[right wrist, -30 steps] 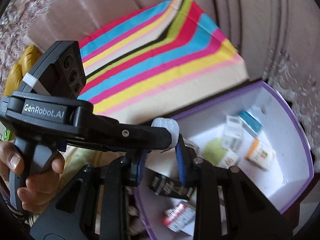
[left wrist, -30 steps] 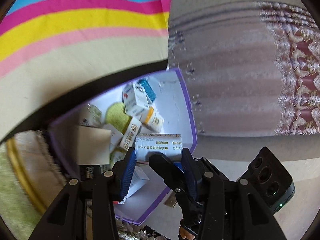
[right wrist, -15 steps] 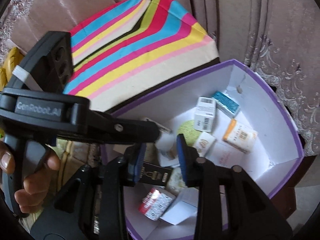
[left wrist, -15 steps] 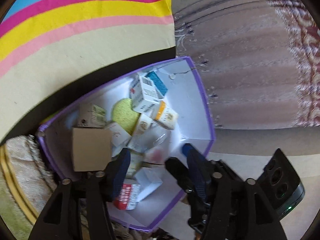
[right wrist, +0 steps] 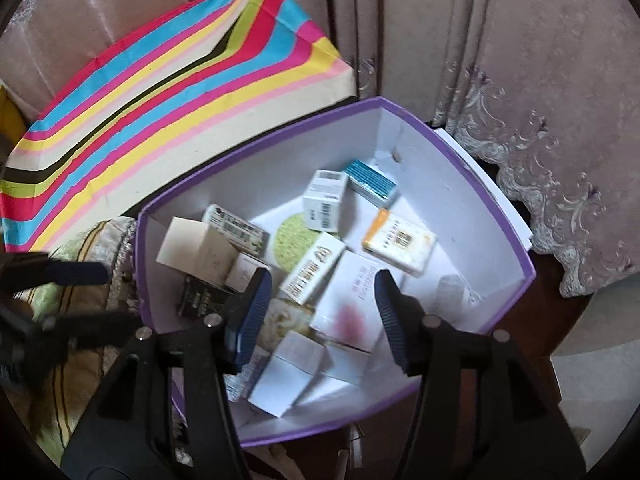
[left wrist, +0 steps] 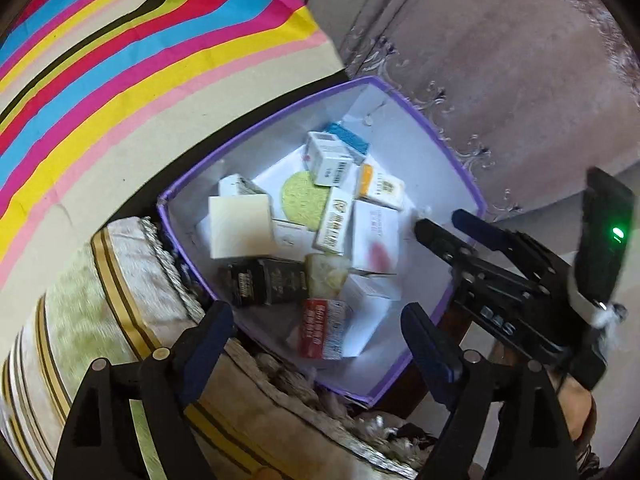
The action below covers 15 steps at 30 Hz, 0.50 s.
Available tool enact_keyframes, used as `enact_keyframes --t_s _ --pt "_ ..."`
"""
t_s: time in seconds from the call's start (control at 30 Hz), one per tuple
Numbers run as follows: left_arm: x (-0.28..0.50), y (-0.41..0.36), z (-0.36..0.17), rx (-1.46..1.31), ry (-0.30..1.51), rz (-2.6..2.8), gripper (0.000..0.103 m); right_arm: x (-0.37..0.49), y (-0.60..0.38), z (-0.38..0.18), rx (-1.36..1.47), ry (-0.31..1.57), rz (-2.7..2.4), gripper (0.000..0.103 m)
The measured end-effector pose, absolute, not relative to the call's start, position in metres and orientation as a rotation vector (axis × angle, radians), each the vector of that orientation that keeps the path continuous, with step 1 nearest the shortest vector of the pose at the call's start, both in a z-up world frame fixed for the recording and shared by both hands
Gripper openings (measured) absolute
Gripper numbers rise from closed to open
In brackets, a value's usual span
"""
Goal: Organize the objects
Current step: 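Lower the white cylinder into the purple-rimmed box and open the left gripper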
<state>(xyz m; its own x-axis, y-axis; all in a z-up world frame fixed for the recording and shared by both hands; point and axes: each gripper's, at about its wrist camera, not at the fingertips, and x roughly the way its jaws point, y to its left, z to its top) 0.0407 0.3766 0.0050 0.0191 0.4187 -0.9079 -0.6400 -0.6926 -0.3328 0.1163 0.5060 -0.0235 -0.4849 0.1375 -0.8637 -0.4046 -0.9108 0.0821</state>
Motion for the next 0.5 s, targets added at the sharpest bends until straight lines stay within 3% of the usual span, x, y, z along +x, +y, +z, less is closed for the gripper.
enact_keyframes --t_s 0.1,0.5 --pt "0.055 0.379 0.017 -1.464 0.308 1.855 0.103 0.122 0.511 -0.025 -1.377 0.392 2.417 0.058" --pt "0.070 0.387 0.025 -1.397 0.383 1.883 0.103 0.137 0.528 -0.033 -1.381 0.445 2.365 0.059"
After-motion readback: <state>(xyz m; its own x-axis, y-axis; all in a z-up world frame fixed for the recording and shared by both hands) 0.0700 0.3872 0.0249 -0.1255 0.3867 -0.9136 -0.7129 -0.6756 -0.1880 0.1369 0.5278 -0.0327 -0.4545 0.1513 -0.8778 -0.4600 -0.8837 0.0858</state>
